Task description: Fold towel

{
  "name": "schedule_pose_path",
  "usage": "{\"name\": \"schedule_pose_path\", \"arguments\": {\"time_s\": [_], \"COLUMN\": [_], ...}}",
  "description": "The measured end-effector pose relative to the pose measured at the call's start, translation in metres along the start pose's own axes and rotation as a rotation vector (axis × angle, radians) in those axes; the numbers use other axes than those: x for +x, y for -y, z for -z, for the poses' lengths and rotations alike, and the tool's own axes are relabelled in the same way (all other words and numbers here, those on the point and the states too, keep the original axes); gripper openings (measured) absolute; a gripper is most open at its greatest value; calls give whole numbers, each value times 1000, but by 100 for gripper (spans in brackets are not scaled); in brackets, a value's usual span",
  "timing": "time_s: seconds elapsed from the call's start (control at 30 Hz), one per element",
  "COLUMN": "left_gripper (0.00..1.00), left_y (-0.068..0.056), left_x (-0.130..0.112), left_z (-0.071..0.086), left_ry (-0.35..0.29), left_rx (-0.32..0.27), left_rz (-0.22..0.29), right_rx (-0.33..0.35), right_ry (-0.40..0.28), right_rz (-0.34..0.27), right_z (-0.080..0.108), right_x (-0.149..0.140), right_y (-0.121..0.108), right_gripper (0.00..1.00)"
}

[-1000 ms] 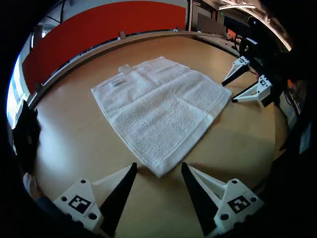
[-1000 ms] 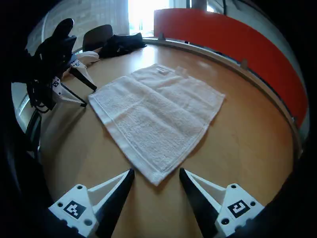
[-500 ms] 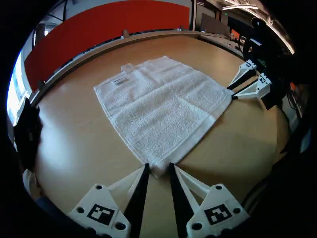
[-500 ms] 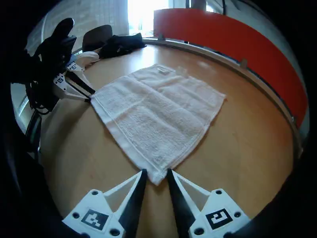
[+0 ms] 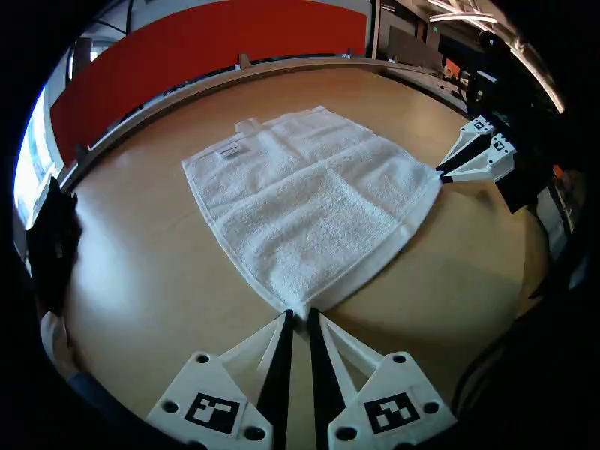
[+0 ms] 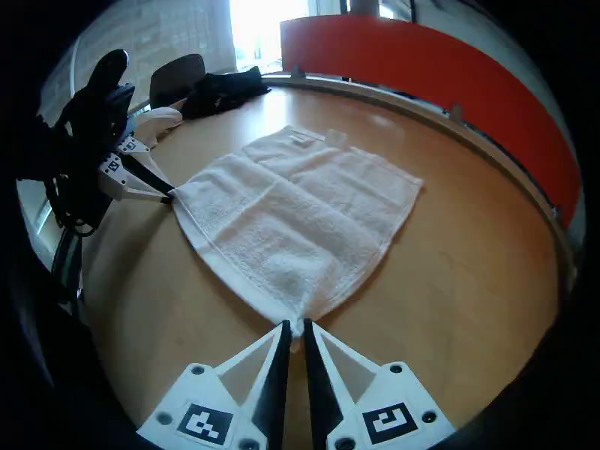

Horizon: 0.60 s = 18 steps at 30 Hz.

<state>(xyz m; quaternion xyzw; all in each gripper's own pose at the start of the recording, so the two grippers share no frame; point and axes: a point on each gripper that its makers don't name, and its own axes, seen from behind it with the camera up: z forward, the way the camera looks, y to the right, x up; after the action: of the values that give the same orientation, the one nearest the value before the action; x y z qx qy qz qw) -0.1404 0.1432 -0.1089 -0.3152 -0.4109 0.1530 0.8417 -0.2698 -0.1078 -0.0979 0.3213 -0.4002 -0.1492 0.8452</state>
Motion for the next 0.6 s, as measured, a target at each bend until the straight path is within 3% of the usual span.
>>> {"name": "schedule_pose_path", "arguments": {"time_s": [0.3, 0.6], "left_gripper": [15, 15], "left_y": [1, 4], "left_x": [9, 28], "left_z": [12, 37], "left_ry": [-22, -50], "left_rx": [10, 28], "left_rz": [41, 79], "right_rx": [-4, -2], "right_ry": [-34, -87], "right_rz": [8, 17], "right_z": [13, 36], "right_x": [15, 41], "right_y": [1, 6], "right_gripper": [13, 13]}}
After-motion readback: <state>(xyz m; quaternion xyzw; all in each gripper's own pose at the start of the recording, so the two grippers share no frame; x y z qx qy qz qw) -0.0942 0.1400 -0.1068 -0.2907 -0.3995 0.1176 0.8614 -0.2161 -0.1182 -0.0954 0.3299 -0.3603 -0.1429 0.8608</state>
